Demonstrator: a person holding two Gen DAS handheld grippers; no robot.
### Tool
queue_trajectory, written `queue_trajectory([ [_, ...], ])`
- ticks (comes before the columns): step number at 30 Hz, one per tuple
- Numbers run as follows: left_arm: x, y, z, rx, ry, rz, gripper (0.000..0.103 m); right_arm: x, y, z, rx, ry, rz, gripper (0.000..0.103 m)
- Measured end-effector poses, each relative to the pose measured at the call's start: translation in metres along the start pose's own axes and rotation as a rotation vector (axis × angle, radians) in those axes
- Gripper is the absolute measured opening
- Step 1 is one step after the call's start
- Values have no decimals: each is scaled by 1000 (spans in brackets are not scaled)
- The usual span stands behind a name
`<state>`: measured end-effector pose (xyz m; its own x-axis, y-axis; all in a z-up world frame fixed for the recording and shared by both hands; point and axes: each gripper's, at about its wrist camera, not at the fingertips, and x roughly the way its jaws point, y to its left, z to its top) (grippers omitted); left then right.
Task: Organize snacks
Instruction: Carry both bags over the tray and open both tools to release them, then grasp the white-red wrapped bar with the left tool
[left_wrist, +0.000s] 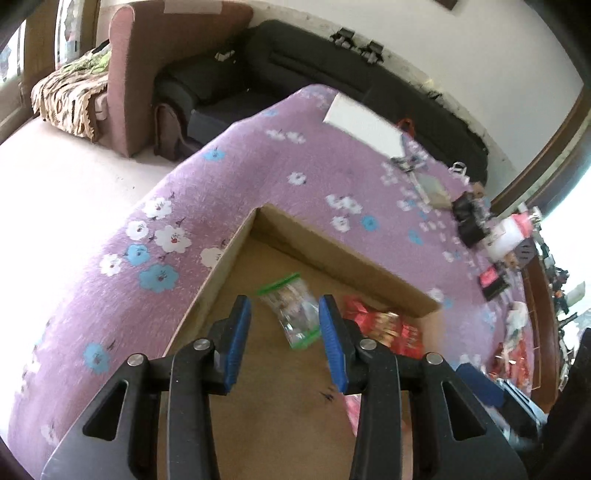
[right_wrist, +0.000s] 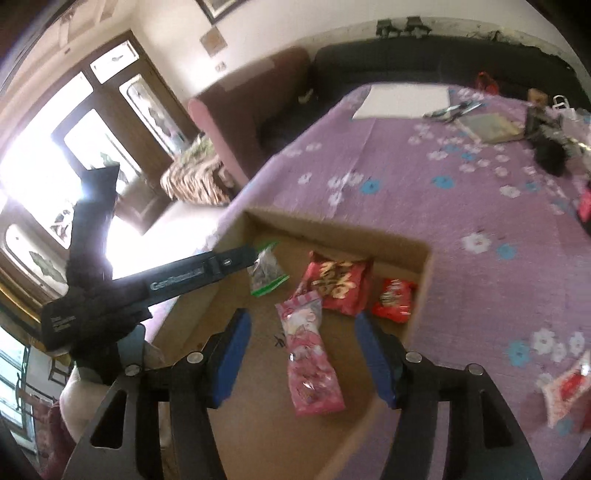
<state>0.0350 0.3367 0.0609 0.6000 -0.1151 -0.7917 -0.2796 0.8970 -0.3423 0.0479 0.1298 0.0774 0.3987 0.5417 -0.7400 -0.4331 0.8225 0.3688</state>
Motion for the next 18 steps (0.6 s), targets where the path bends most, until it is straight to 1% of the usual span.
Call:
queue_trajectory([
  [1,-6,-3,-2,4,-8,-7,36,-9,-6,-1,5,-12,-4,61],
  [3,-30,-14,-10,20,-33,-48,36,-36,-30,-6,30,-50,-29,61],
  [5,-48,-28,-21,47,-51,-87,53,-58,-58,-12,62,-83,-78,62],
  [6,-55,-35,-26,62,-60,-104,56,-70,-76,-16,84,-99,-113,62],
  [8,-63,-53,-37,103,-64,-133,57,-88,-112,-25,137,-116,-182,62],
  [9,-64,-61,-42,128,-56,-142,57,-96,-129,-30,169,-122,-209,62],
  [10,-61,-76,-49,165,-31,-158,57,-105,-150,-36,213,-130,-236,62],
  [12,-53,-95,-59,206,7,-179,57,-121,-186,-49,290,-147,-275,62],
  [13,-48,-106,-65,227,30,-187,57,-127,-197,-54,314,-153,-284,63],
  [15,-38,-127,-75,263,66,-194,57,-137,-215,-66,352,-168,-289,64],
  [18,-28,-156,-90,321,100,-194,57,-141,-225,-77,344,-164,-278,64],
])
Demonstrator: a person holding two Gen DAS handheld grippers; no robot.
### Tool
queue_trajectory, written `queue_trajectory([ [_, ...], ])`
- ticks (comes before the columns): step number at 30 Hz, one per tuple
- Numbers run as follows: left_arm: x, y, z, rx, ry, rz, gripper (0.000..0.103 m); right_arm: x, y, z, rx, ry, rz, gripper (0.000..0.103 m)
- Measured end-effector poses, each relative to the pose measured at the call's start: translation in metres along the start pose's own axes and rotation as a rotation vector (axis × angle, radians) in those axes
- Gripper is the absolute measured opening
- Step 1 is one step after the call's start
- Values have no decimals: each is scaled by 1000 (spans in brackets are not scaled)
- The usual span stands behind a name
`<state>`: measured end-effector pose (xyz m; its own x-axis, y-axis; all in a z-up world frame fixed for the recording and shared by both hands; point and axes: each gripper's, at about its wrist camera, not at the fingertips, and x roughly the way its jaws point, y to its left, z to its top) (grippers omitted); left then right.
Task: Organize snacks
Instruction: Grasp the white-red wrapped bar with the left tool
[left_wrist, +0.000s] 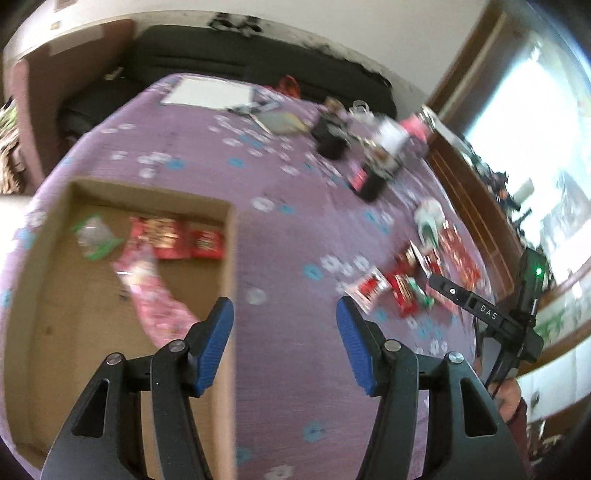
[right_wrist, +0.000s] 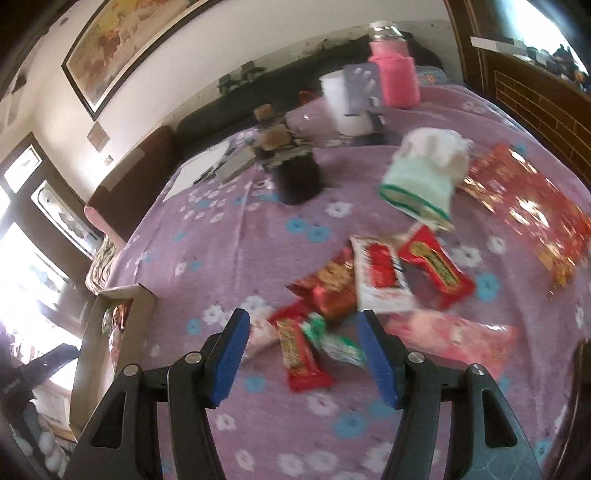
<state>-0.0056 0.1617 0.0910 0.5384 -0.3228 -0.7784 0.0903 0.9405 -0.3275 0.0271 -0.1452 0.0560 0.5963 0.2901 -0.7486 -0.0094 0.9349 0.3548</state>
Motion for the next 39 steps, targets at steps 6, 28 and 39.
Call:
queue_trajectory([
  [6,30,-48,-7,121,68,26,57,8,4,-13,-111,11,-25,64],
  [28,134,-138,-8,577,51,273,57,19,-28,-21,-33,54,74,39],
  [39,124,-141,-17,591,137,155,5,20,-26,-23,-38,53,75,35],
])
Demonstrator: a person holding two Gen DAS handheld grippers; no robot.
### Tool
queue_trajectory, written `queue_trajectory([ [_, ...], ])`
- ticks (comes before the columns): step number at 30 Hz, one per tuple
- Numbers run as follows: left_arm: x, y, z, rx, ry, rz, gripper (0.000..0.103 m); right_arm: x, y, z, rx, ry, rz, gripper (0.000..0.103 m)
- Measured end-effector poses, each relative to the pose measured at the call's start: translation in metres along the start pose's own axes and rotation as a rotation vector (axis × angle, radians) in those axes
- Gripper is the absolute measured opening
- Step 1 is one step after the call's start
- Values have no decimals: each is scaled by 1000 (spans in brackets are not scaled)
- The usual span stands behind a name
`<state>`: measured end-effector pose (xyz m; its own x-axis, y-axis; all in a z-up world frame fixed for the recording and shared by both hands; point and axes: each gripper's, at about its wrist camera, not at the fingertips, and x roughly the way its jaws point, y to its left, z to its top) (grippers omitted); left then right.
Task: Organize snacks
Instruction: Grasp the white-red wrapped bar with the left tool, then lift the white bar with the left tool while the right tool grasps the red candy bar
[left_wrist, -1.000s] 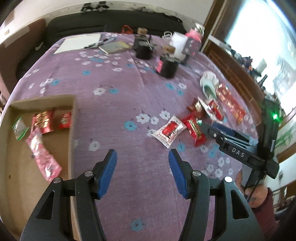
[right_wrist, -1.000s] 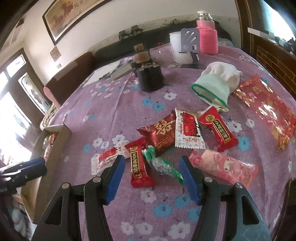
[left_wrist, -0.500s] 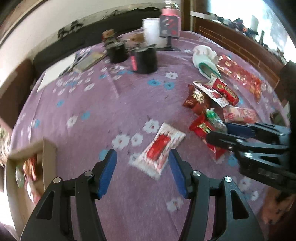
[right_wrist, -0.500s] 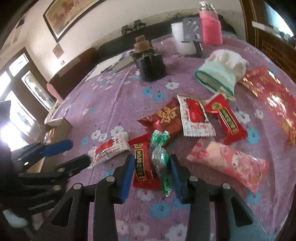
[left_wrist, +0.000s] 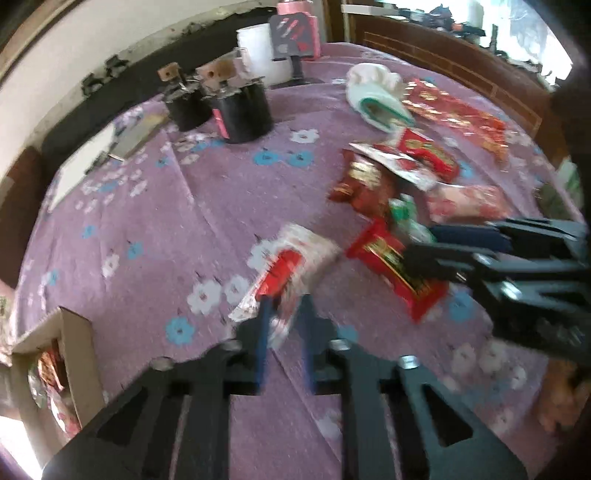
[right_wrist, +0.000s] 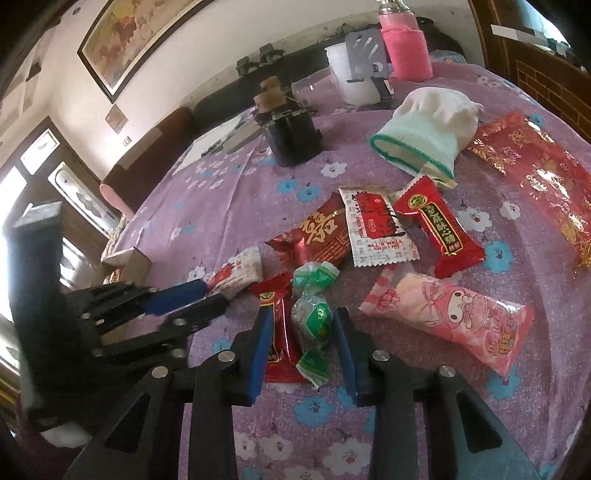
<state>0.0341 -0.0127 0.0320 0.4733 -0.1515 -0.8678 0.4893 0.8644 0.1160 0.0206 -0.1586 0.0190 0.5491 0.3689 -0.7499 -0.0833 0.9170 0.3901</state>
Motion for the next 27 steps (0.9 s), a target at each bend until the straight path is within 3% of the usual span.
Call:
queue_trajectory([
  [6,-25,11,-7,-14,-40,-23,8,-3,-3,2,24,-2,20,36],
  [7,-28,14,-5,-17,-54,-26,18,-5,-4,3,33,-9,28,37],
  [10,-22,16,5,-9,-93,7,68,-15,-9,6,58,-50,59,40],
  [11,-19,15,8,2,-106,10,71,-18,-10,7,63,-62,57,43],
  [18,25,-9,24,125,-52,27,71,-20,-17,10,83,-79,35,44],
  [19,24,-8,25,104,-73,14,63,-21,-17,10,85,-82,36,44],
  [20,26,-4,28,61,-39,-56,39,-22,-18,10,89,-87,39,44],
  [21,25,-1,28,27,-18,-102,24,-23,-19,11,92,-94,41,44],
  [24,19,-5,21,33,-4,-67,19,-27,-23,12,105,-110,54,44],
  [27,6,0,5,-11,2,-97,18,-31,-20,11,98,-122,140,44],
])
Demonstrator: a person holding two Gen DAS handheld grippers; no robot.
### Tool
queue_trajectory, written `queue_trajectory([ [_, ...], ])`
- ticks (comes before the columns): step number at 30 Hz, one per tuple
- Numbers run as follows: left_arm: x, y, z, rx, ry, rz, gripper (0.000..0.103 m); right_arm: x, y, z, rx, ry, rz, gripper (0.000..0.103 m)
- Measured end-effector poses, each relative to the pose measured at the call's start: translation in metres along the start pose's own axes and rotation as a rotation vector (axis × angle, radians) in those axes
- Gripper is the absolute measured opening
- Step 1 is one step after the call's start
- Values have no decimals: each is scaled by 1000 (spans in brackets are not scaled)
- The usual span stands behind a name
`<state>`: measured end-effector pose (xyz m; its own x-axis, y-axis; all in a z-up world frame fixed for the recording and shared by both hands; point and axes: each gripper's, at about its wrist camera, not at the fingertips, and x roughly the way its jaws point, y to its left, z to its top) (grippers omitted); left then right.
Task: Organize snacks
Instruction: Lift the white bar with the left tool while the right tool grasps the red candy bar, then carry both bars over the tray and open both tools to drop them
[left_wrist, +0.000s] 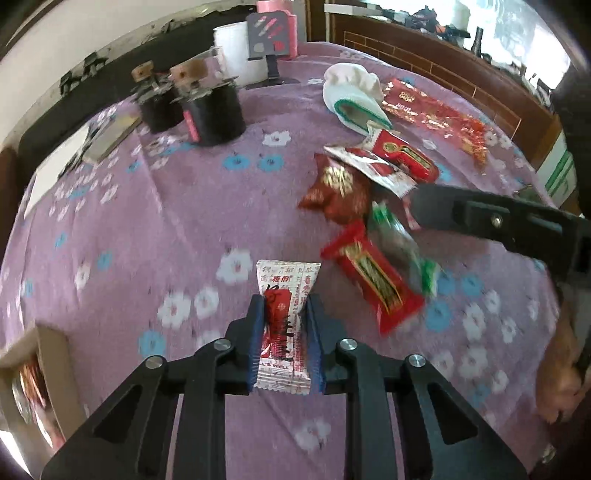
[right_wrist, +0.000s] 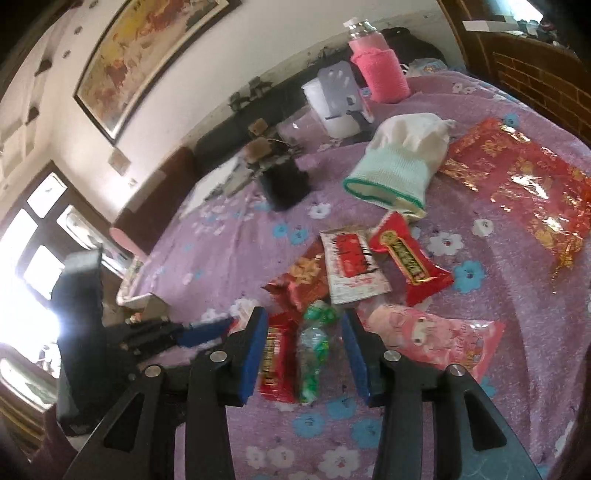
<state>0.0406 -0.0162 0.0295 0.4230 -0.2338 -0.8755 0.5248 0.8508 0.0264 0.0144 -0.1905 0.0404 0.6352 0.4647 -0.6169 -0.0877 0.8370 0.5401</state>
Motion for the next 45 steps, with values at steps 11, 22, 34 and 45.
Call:
queue_trajectory([
  [11,-85,33,-77,-264,-141,-102,18,44,49,-29,-256,128,-143,44],
  [22,-137,127,-150,-505,-209,5,18,36,52,-33,-228,106,-200,21],
  [34,-115,237,-183,-724,-123,131,19,47,164,-42,-326,172,-16,21],
  [45,-98,272,-176,-748,-109,158,19,128,285,-93,-515,342,75,20],
])
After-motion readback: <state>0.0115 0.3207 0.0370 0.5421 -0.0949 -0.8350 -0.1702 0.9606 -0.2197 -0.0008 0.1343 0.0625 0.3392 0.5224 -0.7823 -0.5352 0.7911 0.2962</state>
